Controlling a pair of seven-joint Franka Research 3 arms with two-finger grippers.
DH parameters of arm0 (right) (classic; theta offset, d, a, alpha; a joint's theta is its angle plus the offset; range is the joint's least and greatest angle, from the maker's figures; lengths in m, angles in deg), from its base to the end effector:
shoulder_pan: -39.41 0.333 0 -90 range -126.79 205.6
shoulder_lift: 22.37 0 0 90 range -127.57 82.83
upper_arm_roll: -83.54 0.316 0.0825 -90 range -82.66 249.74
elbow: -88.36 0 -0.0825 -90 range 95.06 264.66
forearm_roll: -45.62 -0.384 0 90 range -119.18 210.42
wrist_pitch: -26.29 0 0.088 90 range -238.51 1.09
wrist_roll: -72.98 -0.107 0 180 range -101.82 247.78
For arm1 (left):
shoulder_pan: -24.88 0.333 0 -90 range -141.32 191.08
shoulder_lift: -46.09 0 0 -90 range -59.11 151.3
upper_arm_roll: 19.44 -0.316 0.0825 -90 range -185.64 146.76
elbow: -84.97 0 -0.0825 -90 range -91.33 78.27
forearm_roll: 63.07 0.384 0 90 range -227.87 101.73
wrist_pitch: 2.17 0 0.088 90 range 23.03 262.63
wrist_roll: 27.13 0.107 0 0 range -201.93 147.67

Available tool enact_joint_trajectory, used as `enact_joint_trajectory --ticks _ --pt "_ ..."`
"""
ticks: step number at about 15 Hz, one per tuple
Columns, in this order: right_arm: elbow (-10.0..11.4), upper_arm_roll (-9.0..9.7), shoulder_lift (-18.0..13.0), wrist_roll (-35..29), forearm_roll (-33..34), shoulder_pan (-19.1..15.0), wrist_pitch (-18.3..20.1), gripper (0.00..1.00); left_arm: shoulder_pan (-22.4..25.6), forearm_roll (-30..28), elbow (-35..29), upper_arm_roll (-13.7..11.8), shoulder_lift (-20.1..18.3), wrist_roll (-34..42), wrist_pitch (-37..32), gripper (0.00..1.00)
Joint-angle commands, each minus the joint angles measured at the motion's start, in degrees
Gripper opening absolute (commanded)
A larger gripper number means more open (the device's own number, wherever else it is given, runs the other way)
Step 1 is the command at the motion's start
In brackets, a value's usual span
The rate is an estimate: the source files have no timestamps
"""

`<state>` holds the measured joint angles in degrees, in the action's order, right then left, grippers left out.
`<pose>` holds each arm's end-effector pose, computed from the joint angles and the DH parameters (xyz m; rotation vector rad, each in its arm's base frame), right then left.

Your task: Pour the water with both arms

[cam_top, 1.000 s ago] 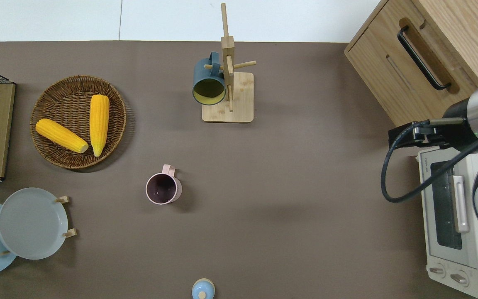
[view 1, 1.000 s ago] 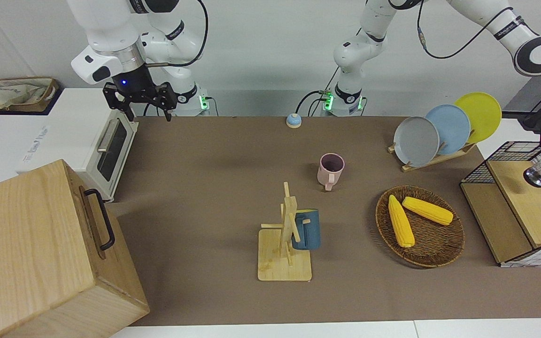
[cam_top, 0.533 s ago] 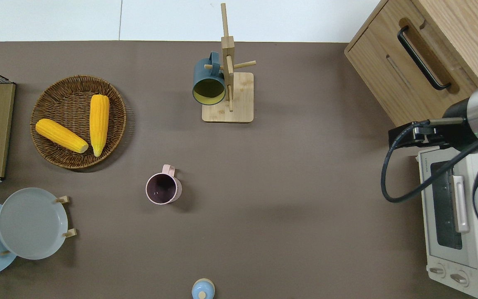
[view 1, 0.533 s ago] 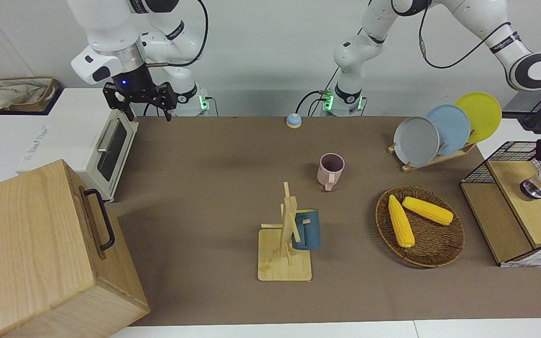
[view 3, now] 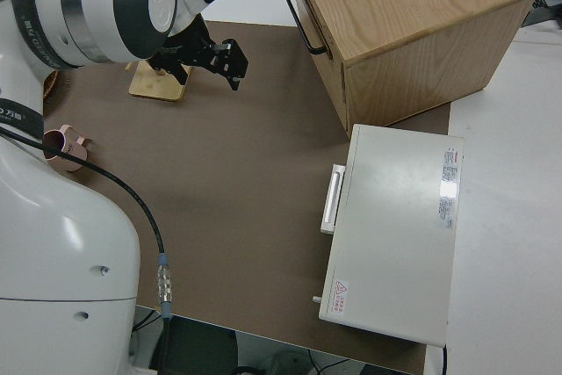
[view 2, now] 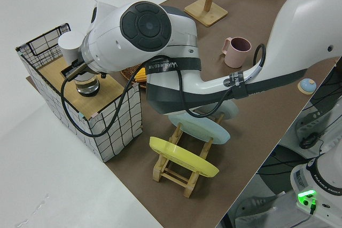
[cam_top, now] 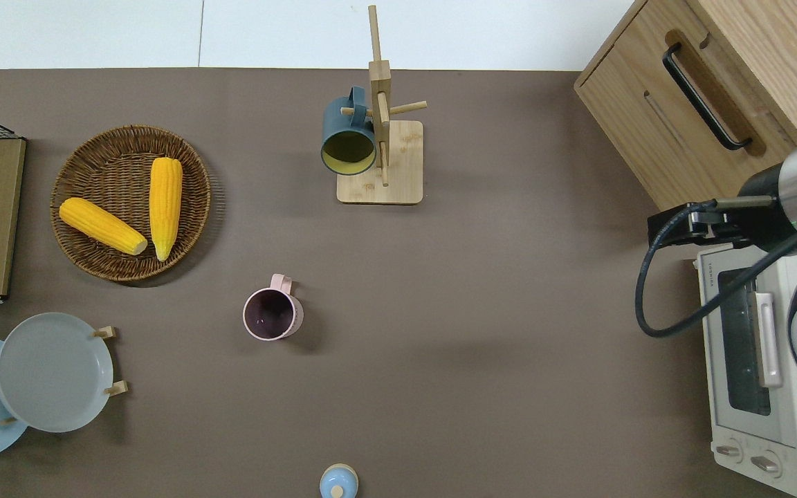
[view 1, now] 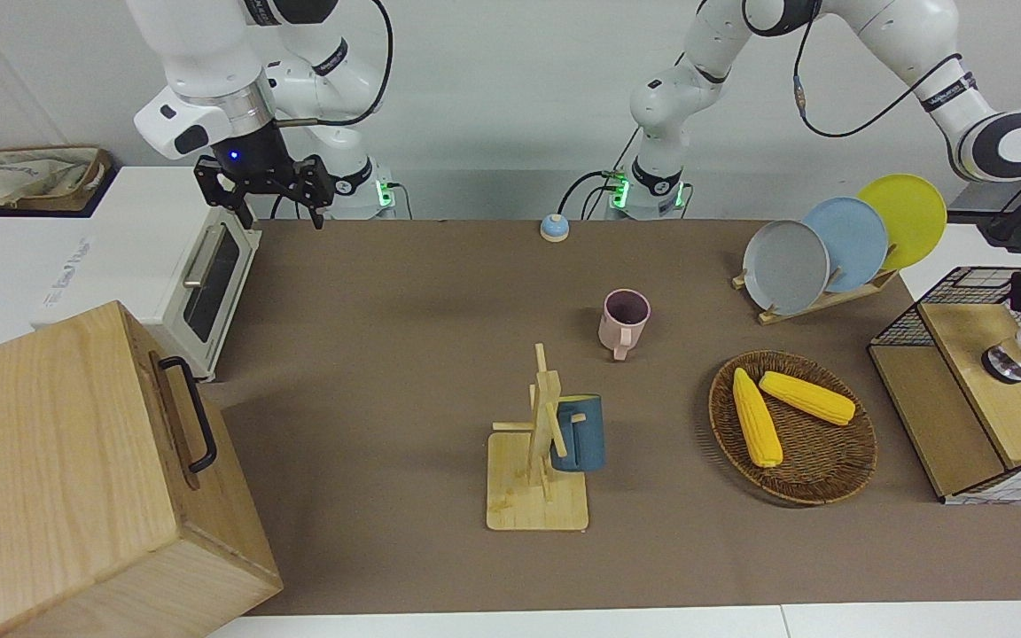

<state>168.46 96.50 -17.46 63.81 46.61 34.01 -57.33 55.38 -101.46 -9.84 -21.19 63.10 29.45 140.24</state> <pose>0.5655 0.0665 0.6484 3.1398 -0.0478 -0.0348 0.5819 0.3676 0.4968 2.9139 0.0000 1.1218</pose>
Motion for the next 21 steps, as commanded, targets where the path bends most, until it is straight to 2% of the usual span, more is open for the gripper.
enact_joint_trajectory --ticks 1,2,7,11,16,21 --pt "0.06 0.76 -0.16 1.17 -1.25 -1.28 0.04 0.994 -0.18 -1.86 1.99 0.25 1.1 1.61 2.6 0.9" --pt "0.06 0.76 -0.25 1.08 -1.25 -1.28 0.04 0.994 -0.27 -1.86 1.99 0.25 1.18 1.61 2.87 0.99" --pt "0.06 0.76 -0.16 1.17 -1.25 -1.28 0.04 0.994 0.0 -1.68 2.08 0.16 1.1 0.73 2.78 0.99" --pt "0.06 0.76 -0.25 1.08 -1.17 -1.28 0.04 0.994 0.52 1.9 2.26 0.08 0.48 -1.63 0.77 0.99" --pt "0.06 0.76 -0.16 1.17 -1.17 -1.28 0.04 0.994 0.61 13.59 6.55 -0.45 -0.49 -13.32 -11.07 0.99" --pt "0.06 0.76 -0.16 1.17 -1.17 -1.28 0.04 0.994 0.96 19.31 11.31 -1.85 -0.49 -14.92 -23.21 0.99"
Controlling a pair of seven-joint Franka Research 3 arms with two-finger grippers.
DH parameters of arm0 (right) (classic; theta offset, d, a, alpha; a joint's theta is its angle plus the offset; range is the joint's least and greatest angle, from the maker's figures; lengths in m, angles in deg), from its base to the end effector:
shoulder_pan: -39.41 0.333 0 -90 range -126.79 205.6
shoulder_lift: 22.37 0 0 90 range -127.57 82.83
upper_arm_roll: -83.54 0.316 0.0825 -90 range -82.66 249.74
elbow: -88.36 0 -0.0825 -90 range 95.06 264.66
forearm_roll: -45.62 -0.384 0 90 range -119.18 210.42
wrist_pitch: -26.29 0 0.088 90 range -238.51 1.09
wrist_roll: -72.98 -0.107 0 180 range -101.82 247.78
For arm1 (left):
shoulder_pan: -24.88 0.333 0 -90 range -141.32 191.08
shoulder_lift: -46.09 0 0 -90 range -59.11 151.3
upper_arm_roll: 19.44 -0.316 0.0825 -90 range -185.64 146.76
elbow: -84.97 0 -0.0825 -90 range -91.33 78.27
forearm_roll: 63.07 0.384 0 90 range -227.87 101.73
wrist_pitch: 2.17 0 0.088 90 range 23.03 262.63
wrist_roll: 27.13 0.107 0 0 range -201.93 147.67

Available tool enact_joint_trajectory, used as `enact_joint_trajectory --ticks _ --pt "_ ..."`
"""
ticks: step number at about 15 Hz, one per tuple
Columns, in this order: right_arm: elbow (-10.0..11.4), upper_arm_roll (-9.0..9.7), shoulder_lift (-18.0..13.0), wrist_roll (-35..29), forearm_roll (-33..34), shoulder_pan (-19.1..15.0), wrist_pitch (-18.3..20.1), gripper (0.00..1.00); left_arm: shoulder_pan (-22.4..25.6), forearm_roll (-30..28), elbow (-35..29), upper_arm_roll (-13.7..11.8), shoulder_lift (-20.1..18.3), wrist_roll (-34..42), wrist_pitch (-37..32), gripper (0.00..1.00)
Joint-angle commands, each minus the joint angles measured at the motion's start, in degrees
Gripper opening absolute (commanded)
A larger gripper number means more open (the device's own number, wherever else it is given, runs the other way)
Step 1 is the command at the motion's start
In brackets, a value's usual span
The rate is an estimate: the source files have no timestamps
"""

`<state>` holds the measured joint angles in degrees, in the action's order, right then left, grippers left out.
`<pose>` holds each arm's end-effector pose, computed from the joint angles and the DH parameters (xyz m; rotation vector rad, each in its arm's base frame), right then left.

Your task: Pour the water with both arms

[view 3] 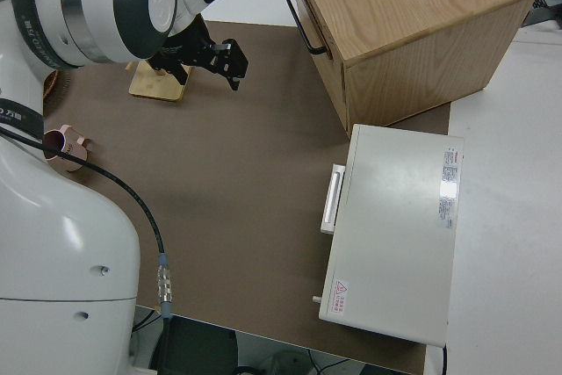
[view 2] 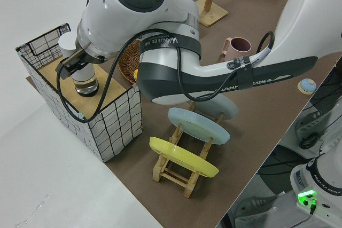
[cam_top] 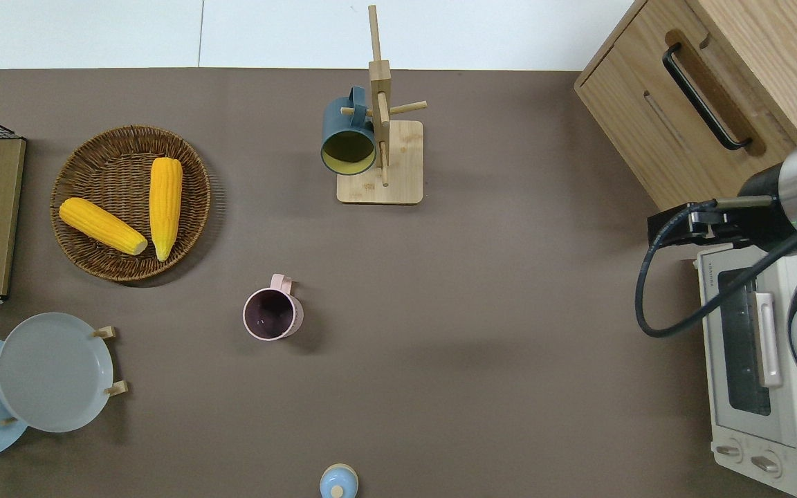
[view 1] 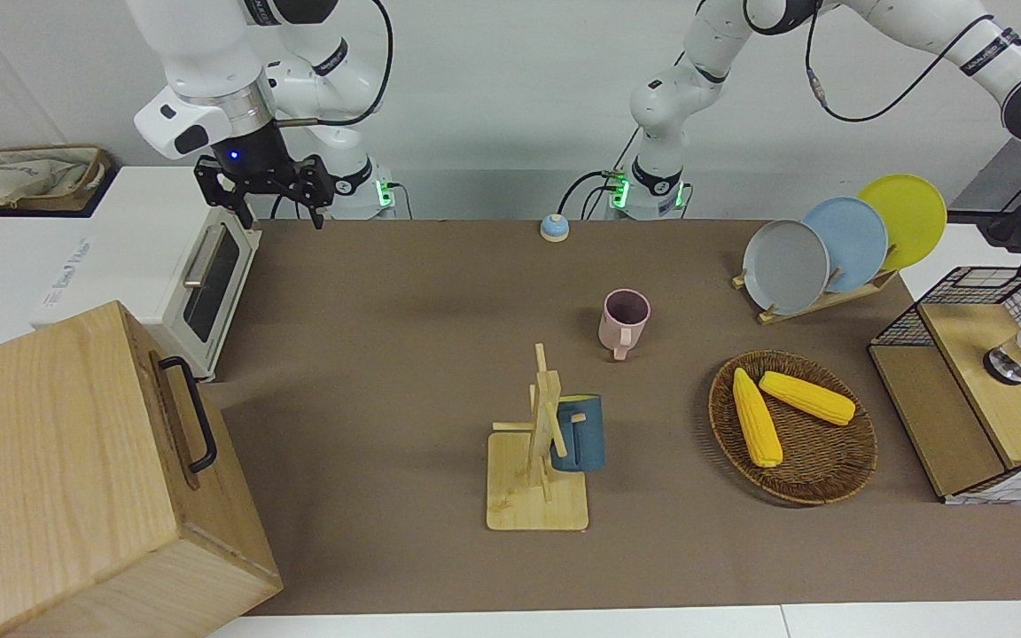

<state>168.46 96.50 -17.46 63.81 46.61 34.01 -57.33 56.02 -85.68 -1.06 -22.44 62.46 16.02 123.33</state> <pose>0.5655 0.0665 0.6484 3.1398 -0.0478 -0.0348 0.5768 0.3688 0.5499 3.0100 0.0040 0.8152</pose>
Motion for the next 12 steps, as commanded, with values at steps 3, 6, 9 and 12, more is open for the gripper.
enact_joint_trajectory --ticks 3,6,9,12 --pt "0.06 0.76 -0.17 1.08 -1.25 -1.28 0.04 0.994 0.23 9.94 6.12 -1.05 -0.37 -5.07 -15.34 0.99" --pt "0.06 0.76 -0.17 1.17 -1.25 -1.28 0.04 0.994 -0.73 12.51 7.1 -0.52 -2.56 -9.99 -21.34 0.99" --pt "0.06 0.76 -0.17 1.08 -1.17 -1.28 0.04 0.994 -2.22 16.01 7.02 0.53 -4.85 -13.43 -23.72 1.0" --pt "0.06 0.76 -0.17 1.17 -1.25 -1.28 0.04 0.994 -6.17 19.19 6.75 0.62 -6.69 -14.84 -25.91 1.0"
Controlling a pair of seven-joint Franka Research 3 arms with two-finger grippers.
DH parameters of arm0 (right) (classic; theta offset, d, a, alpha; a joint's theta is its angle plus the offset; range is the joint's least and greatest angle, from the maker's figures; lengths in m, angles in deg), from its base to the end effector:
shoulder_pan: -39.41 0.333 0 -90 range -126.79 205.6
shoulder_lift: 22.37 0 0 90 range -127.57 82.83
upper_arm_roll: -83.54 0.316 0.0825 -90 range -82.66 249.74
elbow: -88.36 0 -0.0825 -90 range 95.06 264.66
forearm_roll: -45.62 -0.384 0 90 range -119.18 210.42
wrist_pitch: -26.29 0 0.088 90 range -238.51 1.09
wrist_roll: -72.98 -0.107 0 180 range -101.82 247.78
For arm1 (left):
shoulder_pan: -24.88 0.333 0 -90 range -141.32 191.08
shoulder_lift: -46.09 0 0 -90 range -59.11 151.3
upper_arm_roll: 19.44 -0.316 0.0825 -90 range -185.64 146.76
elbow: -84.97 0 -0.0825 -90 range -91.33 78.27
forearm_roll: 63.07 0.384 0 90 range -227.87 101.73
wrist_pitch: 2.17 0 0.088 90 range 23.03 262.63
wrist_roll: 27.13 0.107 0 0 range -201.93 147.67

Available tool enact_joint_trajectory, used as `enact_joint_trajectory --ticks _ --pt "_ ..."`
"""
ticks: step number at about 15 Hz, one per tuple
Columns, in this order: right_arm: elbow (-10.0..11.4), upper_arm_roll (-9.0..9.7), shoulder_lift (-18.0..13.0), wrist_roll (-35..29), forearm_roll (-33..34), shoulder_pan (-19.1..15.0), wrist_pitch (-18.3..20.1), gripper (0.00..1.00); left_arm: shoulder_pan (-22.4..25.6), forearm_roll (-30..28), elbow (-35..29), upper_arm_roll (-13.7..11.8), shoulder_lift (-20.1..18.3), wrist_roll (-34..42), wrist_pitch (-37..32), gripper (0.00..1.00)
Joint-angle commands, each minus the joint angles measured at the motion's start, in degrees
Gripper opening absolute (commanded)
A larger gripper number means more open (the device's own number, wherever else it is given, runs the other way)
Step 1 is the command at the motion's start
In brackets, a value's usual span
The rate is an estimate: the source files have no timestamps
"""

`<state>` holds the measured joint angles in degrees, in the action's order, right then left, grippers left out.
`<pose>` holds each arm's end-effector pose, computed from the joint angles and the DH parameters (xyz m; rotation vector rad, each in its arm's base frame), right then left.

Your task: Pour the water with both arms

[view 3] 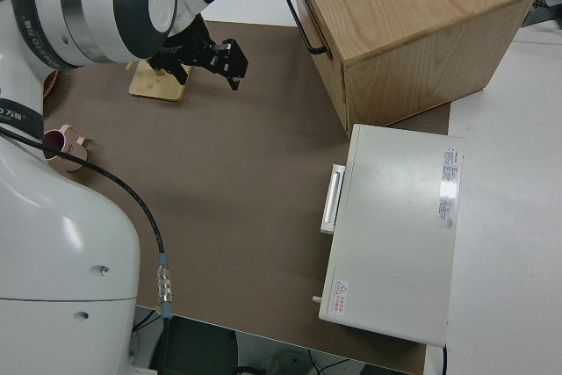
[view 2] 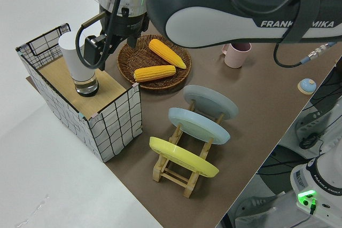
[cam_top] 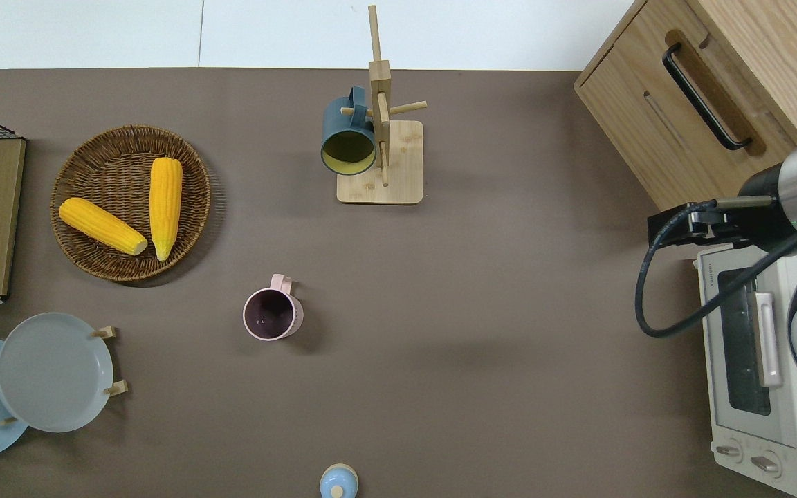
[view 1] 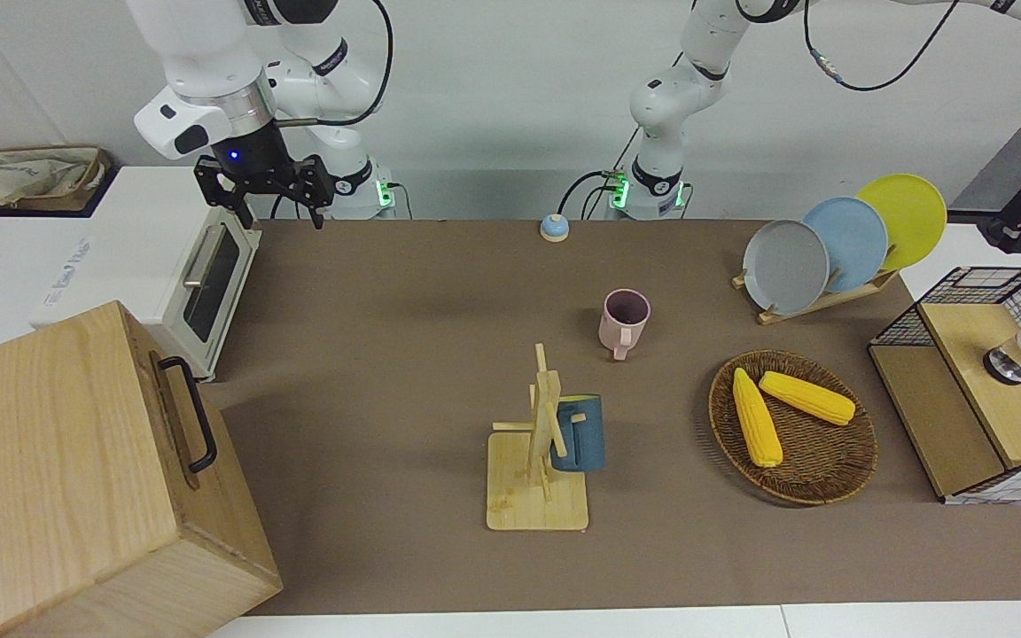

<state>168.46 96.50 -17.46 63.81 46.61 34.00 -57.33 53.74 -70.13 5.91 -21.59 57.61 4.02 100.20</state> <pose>0.5655 0.0664 0.6484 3.1398 -0.0480 -0.0348 0.5525 0.3168 0.6187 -3.1124 -0.0156 -0.3684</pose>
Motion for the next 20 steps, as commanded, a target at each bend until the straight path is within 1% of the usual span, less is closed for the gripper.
enact_joint_trajectory --ticks 1,3,6,7,9,11,12,15,17,20 --pt "0.06 0.76 -0.25 1.17 -1.25 -1.28 0.04 0.994 -4.51 3.64 -0.22 -0.13 -2.2 -2.93 -4.19 1.0" --pt "0.06 0.76 -0.17 1.17 -1.25 -1.28 0.04 0.994 -6.53 3.64 -0.31 -0.05 -3.07 -3.28 -7.87 1.0" --pt "0.06 0.76 -0.17 1.08 -1.25 -1.28 0.04 0.994 -12.14 3.9 -0.66 0.04 -4.57 -9.67 -11.84 1.0" --pt "0.06 0.76 -0.17 1.17 -1.17 -1.28 0.04 0.994 -13.9 3.9 -0.66 0.04 -5.01 -10.66 -12.72 1.0" --pt "0.06 0.76 -0.17 1.08 -1.25 -1.28 0.04 0.994 -17.86 3.9 -0.84 -0.66 -5.36 -11.01 -14.3 1.0" --pt "0.06 0.76 -0.17 1.17 -1.25 -1.28 0.04 0.994 -22.34 4.25 -1.71 -1.27 -5.45 -15.04 -15.01 1.0" --pt "0.06 0.76 -0.17 1.17 -1.25 -1.28 0.04 0.994 -24.27 4.6 -2.41 -1.97 -5.63 -17.15 -15.01 1.0" --pt "0.06 0.76 -0.17 1.17 -1.25 -1.28 0.04 0.994 -28.76 4.69 -4.52 -2.42 -7.03 -20.5 -15.72 1.0" --pt "0.06 0.76 -0.17 1.17 -1.17 -1.28 0.04 0.994 -32.62 4.7 -6.63 -4.6 -8.26 -22.43 -15.54 1.0" --pt "0.06 0.76 -0.25 1.08 -1.25 -1.28 0.04 0.994 -39.04 4.7 -9.44 -9.26 -10.02 -22.88 -15.19 1.0"
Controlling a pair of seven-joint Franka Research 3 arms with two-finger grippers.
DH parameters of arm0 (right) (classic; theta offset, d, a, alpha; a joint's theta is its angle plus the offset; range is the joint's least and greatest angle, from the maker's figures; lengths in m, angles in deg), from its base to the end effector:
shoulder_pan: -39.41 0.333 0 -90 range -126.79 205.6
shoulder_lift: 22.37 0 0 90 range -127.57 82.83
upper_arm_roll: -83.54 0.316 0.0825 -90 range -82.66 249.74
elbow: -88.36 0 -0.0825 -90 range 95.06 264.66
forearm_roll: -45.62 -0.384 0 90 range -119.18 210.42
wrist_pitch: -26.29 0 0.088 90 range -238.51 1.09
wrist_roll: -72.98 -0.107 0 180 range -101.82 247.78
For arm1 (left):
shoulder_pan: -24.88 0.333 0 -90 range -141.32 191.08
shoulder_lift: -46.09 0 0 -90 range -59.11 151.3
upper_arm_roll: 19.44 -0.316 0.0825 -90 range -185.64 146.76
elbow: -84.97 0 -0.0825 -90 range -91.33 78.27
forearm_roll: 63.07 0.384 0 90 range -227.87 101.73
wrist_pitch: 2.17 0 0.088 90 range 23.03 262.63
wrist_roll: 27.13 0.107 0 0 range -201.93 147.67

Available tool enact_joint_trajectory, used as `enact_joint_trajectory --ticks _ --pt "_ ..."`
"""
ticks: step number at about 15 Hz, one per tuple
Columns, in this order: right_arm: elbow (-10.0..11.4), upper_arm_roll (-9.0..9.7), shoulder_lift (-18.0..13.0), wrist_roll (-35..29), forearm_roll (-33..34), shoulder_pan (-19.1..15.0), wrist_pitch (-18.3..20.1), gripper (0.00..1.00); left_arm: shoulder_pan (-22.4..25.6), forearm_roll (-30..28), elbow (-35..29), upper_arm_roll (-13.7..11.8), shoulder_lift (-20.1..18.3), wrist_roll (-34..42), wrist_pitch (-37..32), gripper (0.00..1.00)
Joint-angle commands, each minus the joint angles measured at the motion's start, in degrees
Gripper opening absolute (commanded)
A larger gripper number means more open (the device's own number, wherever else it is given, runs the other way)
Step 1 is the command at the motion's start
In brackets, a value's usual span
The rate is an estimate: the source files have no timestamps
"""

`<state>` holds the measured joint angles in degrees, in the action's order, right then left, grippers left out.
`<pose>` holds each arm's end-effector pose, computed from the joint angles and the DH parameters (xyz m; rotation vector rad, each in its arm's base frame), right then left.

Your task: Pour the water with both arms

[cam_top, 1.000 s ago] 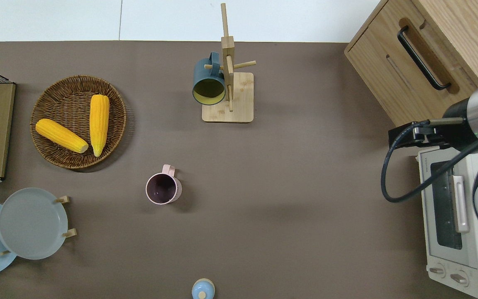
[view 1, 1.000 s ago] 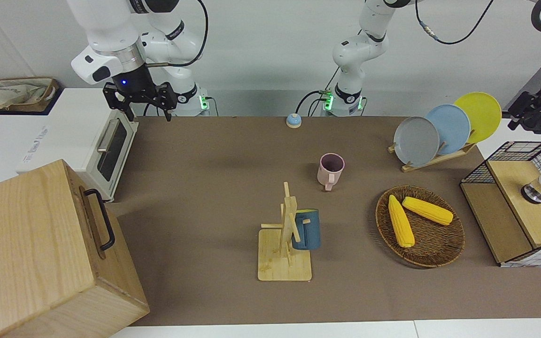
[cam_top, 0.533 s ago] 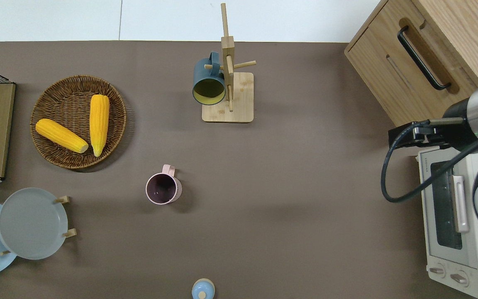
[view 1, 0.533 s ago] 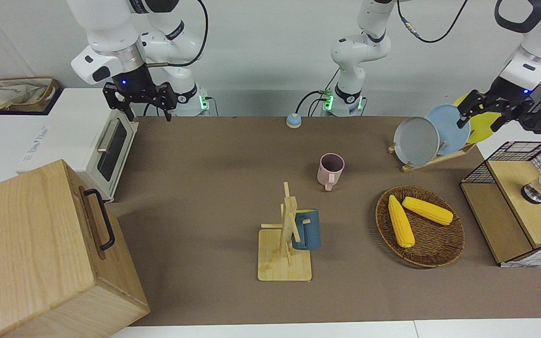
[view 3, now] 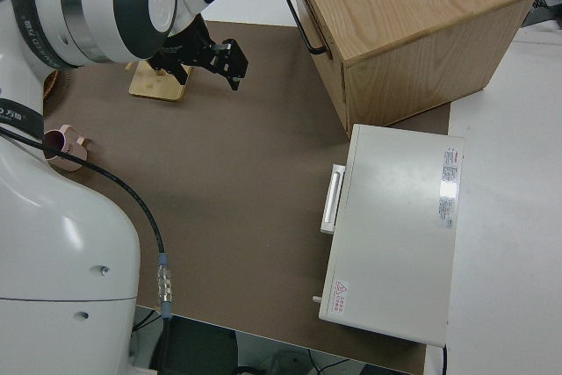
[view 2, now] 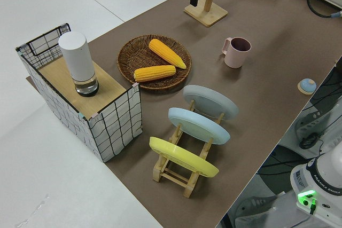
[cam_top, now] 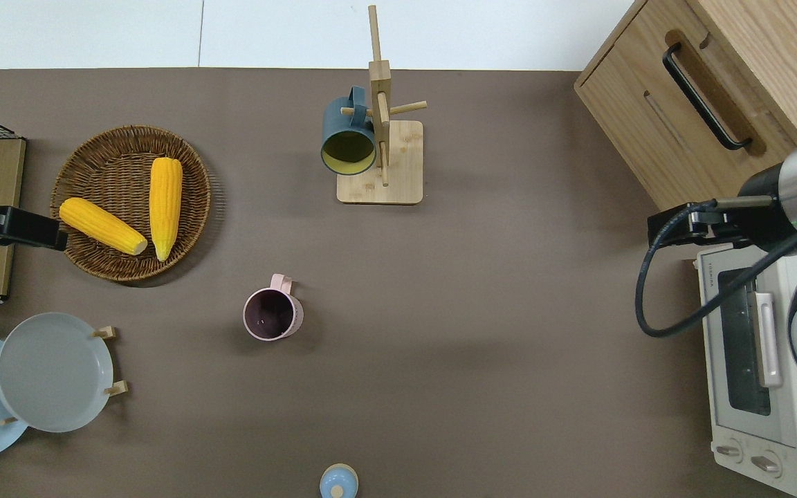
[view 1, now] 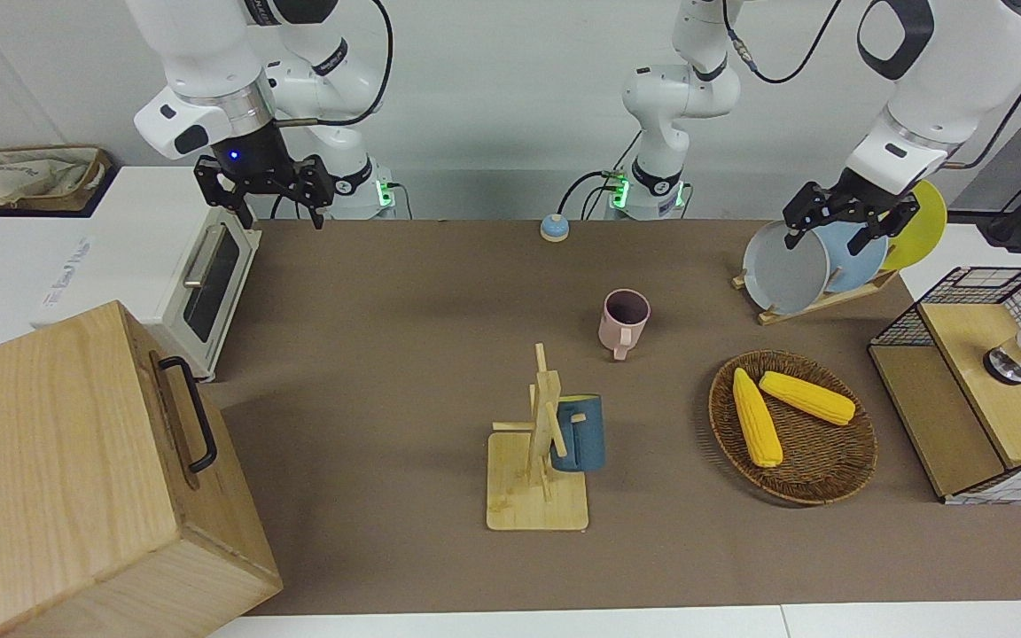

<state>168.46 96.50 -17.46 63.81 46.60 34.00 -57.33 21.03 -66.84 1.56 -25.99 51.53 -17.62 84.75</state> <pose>0.5655 0.0664 0.6484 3.1400 -0.0480 -0.0348 0.5784 0.0165 0.6205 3.0775 -0.1874 -0.0417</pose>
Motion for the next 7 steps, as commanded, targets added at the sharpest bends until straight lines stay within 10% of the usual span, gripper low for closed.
enact_joint_trajectory --ticks 1,7 --pt "0.06 0.76 -0.17 1.08 -1.25 -1.28 0.04 0.994 -8.78 1.4 -5.97 -7.13 -4.38 -1.77 0.52 1.0" --pt "0.06 0.76 -0.17 1.17 -1.25 -1.28 0.04 0.994 -10.13 1.49 -5.63 -8.13 -4.38 -2.48 0.53 1.0"
